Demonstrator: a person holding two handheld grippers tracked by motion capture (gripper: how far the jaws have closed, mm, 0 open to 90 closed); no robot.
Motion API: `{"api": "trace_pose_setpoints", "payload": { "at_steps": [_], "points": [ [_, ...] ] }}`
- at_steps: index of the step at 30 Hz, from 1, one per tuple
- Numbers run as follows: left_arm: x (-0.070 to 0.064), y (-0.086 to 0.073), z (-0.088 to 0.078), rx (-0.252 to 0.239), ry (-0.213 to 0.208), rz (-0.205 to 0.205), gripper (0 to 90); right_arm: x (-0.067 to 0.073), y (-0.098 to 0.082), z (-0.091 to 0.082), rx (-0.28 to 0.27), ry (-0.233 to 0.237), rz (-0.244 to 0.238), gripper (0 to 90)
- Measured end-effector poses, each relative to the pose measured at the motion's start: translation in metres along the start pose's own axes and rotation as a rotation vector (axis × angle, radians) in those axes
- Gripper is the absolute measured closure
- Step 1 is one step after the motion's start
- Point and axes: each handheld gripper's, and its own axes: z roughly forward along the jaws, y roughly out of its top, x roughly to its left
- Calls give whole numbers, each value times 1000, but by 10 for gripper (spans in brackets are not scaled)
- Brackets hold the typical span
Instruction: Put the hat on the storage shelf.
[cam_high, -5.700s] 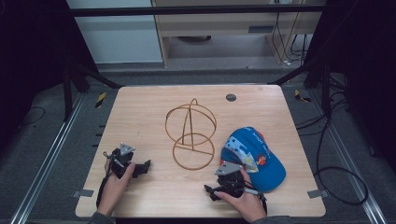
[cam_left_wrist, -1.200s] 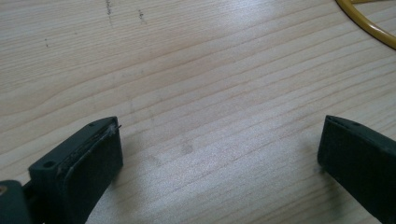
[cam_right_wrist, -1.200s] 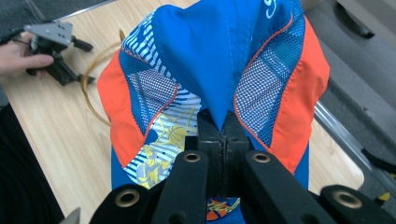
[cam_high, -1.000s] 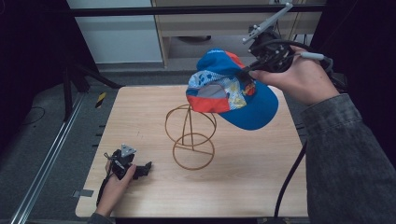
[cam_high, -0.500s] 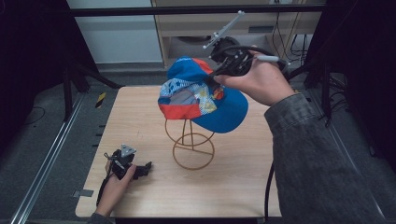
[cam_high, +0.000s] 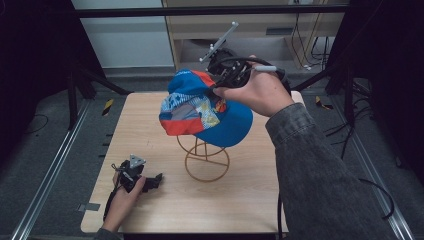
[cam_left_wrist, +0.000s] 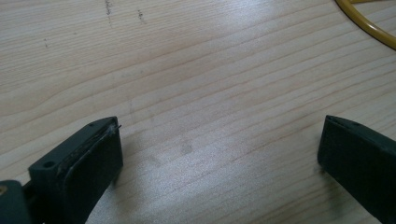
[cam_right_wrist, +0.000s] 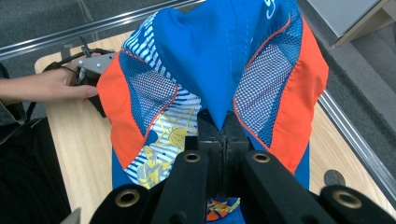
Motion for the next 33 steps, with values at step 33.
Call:
{"api": "trace_pose_setpoints", "payload": {
  "at_steps": [33],
  "points": [
    [0, 0, 0, 1, -1, 0, 0, 8, 4, 59, 131, 11, -20, 895]
  ]
}}
